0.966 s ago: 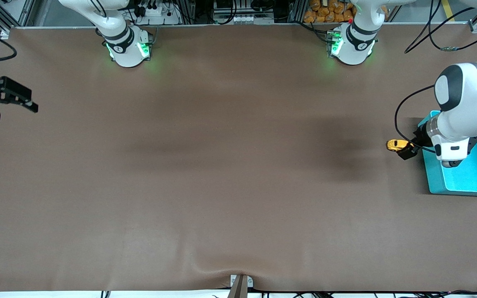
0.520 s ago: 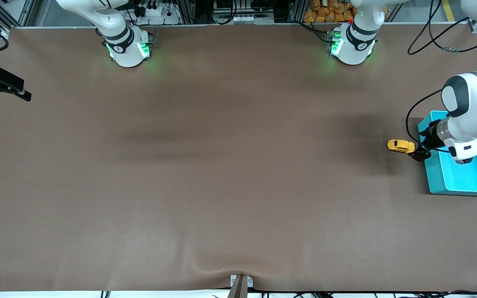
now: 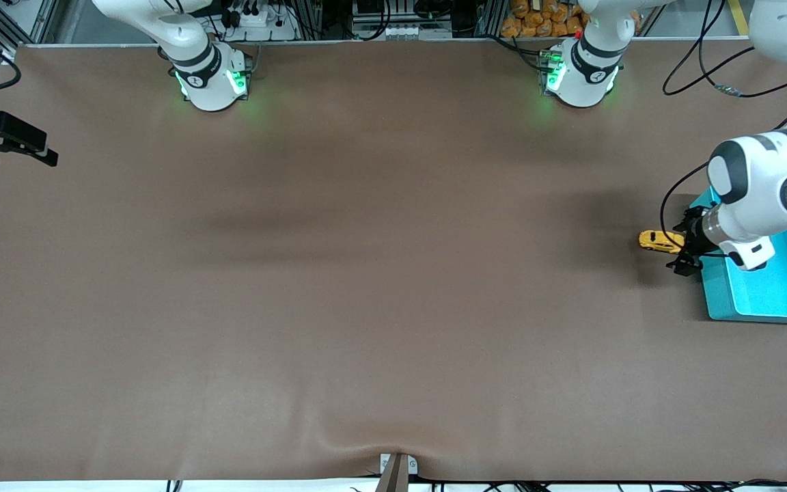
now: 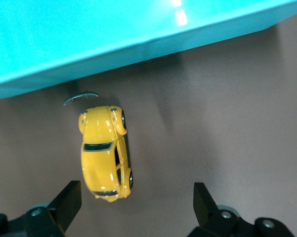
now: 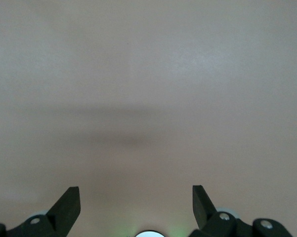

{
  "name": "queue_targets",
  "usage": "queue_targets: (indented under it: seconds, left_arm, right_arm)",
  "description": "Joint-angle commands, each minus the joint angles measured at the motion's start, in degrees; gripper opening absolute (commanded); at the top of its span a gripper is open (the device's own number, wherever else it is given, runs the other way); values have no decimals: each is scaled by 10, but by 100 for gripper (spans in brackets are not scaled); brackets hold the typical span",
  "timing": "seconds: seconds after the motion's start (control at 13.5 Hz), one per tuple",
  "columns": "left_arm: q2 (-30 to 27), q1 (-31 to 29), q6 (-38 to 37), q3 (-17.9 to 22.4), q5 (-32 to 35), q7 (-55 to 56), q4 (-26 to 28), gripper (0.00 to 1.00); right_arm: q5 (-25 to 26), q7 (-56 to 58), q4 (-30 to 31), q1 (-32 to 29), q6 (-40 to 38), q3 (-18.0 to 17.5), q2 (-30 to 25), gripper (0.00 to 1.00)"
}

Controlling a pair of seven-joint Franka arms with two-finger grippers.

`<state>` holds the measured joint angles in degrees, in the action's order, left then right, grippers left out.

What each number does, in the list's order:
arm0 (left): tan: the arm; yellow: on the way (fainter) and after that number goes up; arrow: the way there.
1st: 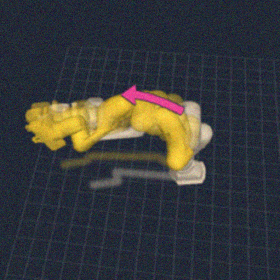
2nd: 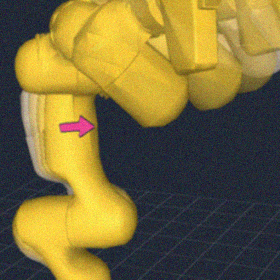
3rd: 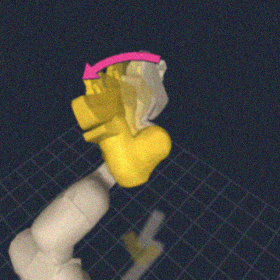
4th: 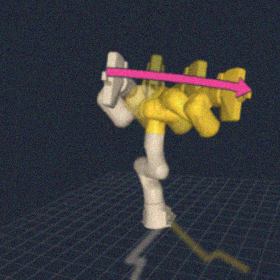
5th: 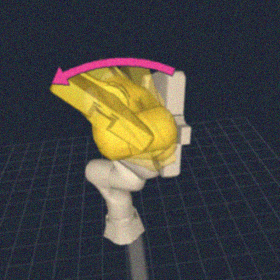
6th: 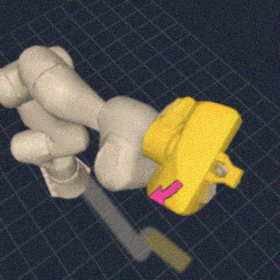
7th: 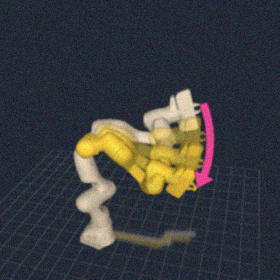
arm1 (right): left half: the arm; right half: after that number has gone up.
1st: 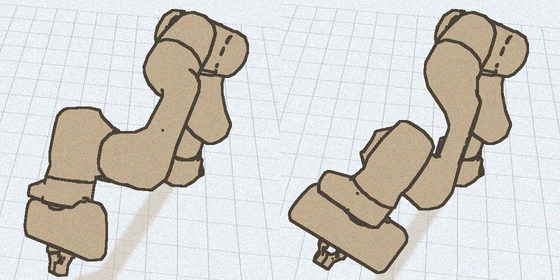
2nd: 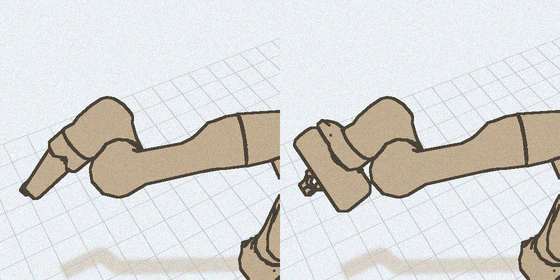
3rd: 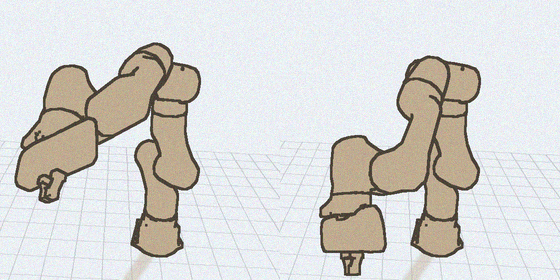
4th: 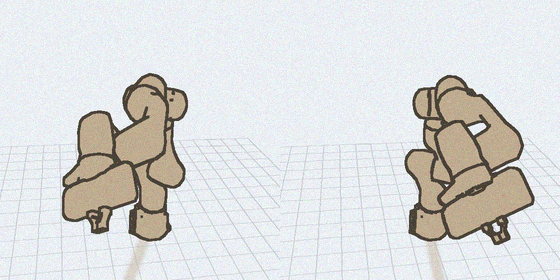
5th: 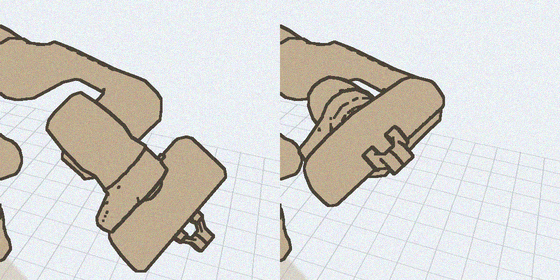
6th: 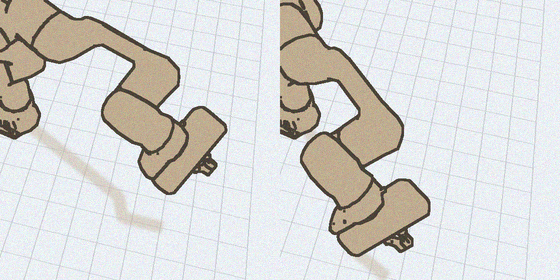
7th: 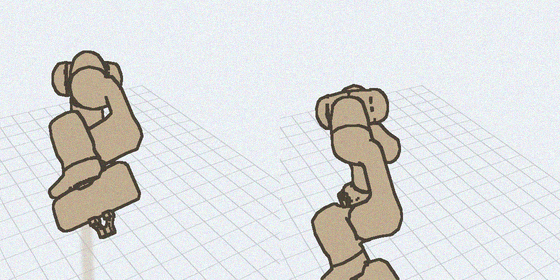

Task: Wind and store yellow beetle car
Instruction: 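Lower the left gripper and close it on the yellow car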

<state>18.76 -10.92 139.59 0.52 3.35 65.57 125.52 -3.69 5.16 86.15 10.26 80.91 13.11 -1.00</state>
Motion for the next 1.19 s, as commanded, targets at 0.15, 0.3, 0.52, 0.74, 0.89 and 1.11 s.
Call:
queue_targets:
  seconds: [0.15, 0.3, 0.52, 0.74, 0.89, 1.11]
  left_arm:
    - [2, -2, 17, 0, 13, 23, 31, 100]
    - [3, -7, 17, 0, 13, 23, 32, 100]
    - [4, -20, 22, 1, 14, 20, 38, 100]
    - [5, -31, 51, 1, 21, 16, 55, 100]
    - [4, -31, 62, 1, 21, 16, 65, 100]
    - [4, -31, 70, 1, 22, 10, 74, 95]
  right_arm:
    - [18, -9, 31, -30, 6, -49, -28, 100]
    - [18, 14, 44, -32, 20, -49, -34, 100]
    - [18, 25, 79, -34, 51, -49, -54, 100]
    - [18, 26, 78, -36, 52, -51, -53, 100]
    - [18, 34, 79, -39, 54, -51, -52, 100]
    - [18, 37, 78, -39, 62, -51, -52, 100]
